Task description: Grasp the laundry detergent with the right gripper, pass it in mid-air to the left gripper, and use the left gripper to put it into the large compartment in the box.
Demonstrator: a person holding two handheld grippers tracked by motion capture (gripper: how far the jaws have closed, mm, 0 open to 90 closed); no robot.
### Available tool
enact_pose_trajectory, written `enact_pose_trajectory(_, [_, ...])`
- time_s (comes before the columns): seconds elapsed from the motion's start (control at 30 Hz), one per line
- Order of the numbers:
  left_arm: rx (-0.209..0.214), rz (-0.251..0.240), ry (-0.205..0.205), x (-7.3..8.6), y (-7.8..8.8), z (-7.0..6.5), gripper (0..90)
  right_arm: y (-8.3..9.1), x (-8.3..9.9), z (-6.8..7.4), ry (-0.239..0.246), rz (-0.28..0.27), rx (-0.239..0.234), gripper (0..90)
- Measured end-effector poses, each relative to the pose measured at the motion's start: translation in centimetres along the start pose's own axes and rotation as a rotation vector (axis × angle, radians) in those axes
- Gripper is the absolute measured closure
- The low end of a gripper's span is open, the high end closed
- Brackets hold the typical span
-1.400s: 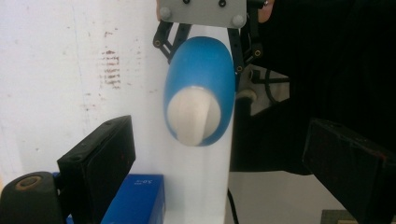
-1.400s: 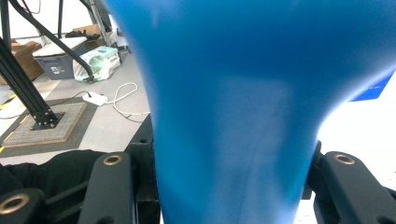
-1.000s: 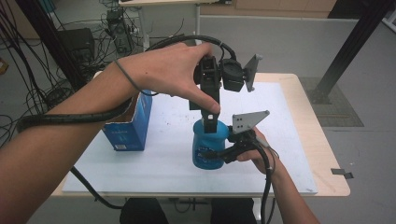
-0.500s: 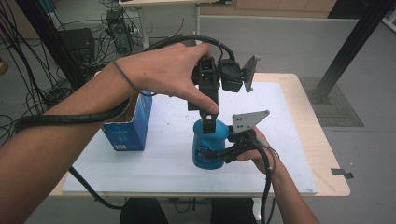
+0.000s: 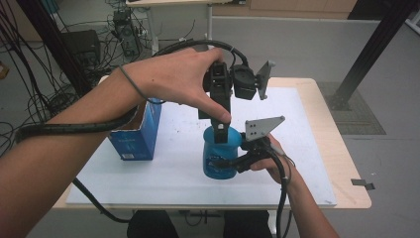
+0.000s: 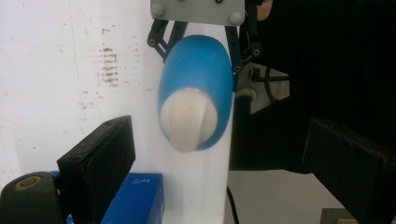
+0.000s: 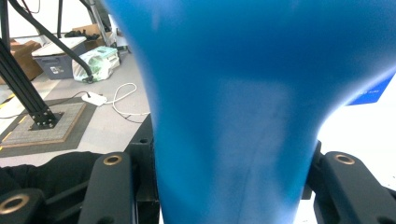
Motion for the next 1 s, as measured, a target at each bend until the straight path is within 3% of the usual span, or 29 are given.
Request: enact_pose_trajectory(1.0, [0.027, 0.052, -0.026, -1.3, -5.6, -0.5, 10.6, 0.5, -0.7, 0.7, 0.026, -0.004, -0.002, 44.5])
Point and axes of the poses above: each handheld gripper's, and its own axes: y roughly backward along the jaws, x roughly out of its underside, z roughly to its left, the point moved 4 cm from there along -y, roughly forward along the jaws, and after that the axes turned 11 degrees about -x, right-handed, at the moved point
